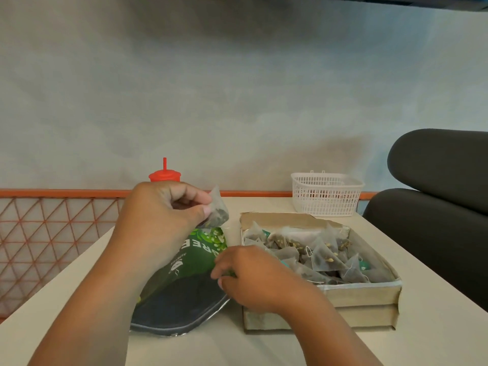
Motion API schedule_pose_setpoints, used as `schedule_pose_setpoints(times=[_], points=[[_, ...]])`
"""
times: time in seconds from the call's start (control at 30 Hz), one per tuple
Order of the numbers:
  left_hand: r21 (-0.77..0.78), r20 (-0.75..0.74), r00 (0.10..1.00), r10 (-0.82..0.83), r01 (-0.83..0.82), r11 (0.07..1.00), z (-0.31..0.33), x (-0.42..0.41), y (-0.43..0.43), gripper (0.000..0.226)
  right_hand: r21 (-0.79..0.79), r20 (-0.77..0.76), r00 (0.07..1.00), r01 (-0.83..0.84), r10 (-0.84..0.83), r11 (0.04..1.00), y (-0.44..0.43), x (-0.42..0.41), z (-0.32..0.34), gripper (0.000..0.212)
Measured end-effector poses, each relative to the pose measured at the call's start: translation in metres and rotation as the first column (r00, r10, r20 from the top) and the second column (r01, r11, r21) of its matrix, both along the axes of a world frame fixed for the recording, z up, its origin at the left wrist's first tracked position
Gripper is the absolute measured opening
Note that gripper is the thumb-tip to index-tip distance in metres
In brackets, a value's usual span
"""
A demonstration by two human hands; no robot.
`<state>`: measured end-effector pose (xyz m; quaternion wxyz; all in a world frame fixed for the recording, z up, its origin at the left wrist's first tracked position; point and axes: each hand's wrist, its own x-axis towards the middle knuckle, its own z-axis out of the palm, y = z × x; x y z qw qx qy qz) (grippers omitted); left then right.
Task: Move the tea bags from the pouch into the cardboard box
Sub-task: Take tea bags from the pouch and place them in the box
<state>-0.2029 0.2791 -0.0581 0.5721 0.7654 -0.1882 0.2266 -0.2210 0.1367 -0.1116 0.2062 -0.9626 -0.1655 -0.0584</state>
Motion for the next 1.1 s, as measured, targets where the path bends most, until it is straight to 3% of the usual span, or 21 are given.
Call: schedule_pose_setpoints(times=[0.17,0.27,0.33,0.53,0.67,0.83,0.93,1.03,1.1], points=[[0.087,0.026,1.0,-0.016,0.014,0.996,-0.002,-0.001,-0.005,0.03,0.285,0.094,0.99,0.073,-0.103,0.956,-0.014,-0.005,0.019,0.037],[0.12,0.003,0.998,-0.064,0.063,0.991,-0.003,-0.002,-0.006,0.031,0.584,0.121,0.984,0.039,-0.134,0.811,-0.017,-0.008,0.026,0.058],[0.141,-0.029,0.995,-0.099,0.102,0.985,-0.003,-0.003,-0.009,0.031,0.692,0.121,0.987,-0.006,-0.108,0.721,-0.017,-0.011,0.029,0.065],[0.188,-0.075,0.983,-0.165,0.176,0.966,-0.003,-0.006,-0.012,0.026,0.727,0.207,0.969,-0.061,-0.133,0.684,-0.018,-0.014,0.035,0.017],[0.219,-0.089,0.976,-0.201,0.216,0.952,-0.005,-0.006,-0.013,0.023,0.727,0.211,0.966,-0.053,-0.149,0.684,-0.026,-0.018,0.041,0.019],[0.282,-0.11,0.968,-0.224,0.247,0.927,-0.007,-0.003,-0.01,0.024,0.702,0.23,0.928,0.05,-0.294,0.71,-0.045,-0.026,0.05,0.015],[0.506,-0.177,0.973,-0.151,0.222,0.834,-0.01,0.001,-0.004,0.038,0.702,0.26,0.873,0.123,-0.412,0.702,-0.066,-0.03,0.054,0.014],[0.758,-0.299,0.954,-0.004,0.24,0.607,-0.018,0.01,0.004,0.08,0.679,0.281,0.805,0.218,-0.523,0.701,-0.092,-0.033,0.054,0.014],[0.839,-0.353,0.929,0.115,0.26,0.477,-0.026,0.017,0.005,0.104,0.647,0.277,0.766,0.298,-0.581,0.702,-0.11,-0.033,0.05,0.015]])
